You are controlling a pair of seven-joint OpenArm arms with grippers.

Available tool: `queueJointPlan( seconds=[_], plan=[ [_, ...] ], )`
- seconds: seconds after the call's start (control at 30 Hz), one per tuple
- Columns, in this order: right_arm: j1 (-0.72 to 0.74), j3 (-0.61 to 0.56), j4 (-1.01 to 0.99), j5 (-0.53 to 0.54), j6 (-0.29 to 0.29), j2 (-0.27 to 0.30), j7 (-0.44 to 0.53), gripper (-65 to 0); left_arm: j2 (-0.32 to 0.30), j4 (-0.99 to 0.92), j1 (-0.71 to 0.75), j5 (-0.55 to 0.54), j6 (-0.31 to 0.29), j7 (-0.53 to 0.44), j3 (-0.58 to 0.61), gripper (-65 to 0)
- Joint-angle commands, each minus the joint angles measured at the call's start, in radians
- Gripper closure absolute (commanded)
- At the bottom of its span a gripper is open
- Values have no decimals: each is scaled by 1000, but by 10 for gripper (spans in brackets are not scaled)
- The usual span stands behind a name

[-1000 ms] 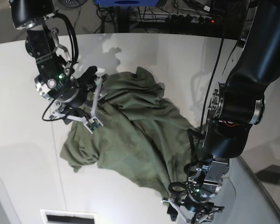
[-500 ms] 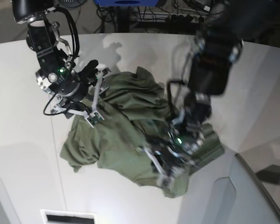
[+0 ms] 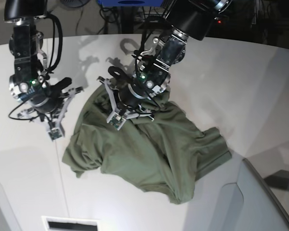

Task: Layout the t-shirt on the table in an organized manner, then fold the t-shirt properly
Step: 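Drag the shirt with the left gripper while the right gripper holds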

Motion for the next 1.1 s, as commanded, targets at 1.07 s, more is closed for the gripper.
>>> queueJointPlan(
  seconds=[1.07],
  plan=[
    [372, -483, -407, 6, 1, -219, 21, 0, -525, 83, 212, 0, 6, -17, -354, 0]
  ],
)
